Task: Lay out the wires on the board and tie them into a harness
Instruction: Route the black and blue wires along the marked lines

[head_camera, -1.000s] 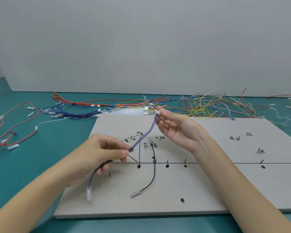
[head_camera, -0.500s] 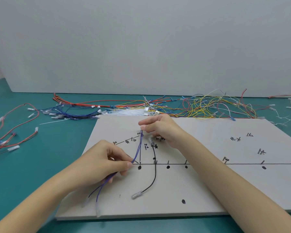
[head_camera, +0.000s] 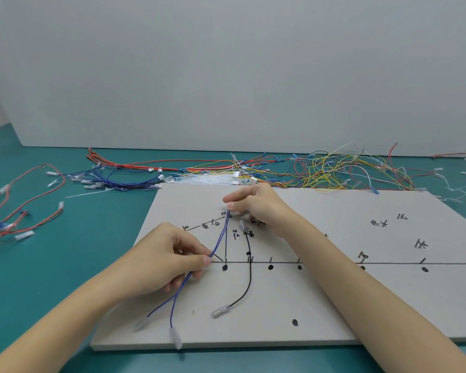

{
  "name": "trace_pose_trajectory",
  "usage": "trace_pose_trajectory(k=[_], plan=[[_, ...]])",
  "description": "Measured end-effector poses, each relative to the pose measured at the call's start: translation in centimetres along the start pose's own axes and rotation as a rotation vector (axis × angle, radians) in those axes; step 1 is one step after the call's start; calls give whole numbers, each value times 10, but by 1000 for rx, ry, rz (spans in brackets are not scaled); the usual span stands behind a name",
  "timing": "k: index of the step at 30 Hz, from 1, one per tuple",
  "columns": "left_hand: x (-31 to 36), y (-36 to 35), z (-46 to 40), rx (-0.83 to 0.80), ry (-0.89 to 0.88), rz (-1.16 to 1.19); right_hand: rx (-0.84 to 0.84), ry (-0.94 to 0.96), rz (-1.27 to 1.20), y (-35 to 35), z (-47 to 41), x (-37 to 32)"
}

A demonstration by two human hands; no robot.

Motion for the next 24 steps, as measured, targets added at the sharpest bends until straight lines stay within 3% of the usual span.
trace_pose_trajectory(k=[9,14,24], plan=[[0,-2,-2,-3,-49,-68,-18,-4,-26,-2,-1,1],[-2,-3,-4,5,-52,-89,5,9,83,-5,-3,1],[3,-9,-2,29,-62,12,-15,39,101,-4,-5,4]])
Point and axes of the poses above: each hand's wrist, its own z-axis away from the middle knuckle, its own y-axis out of the back of the hand, x = y × z, the point moved 5 cm from there along -z, towards the middle knuckle, and after that the axes turned 5 degrees about z, right-handed, at the moved point
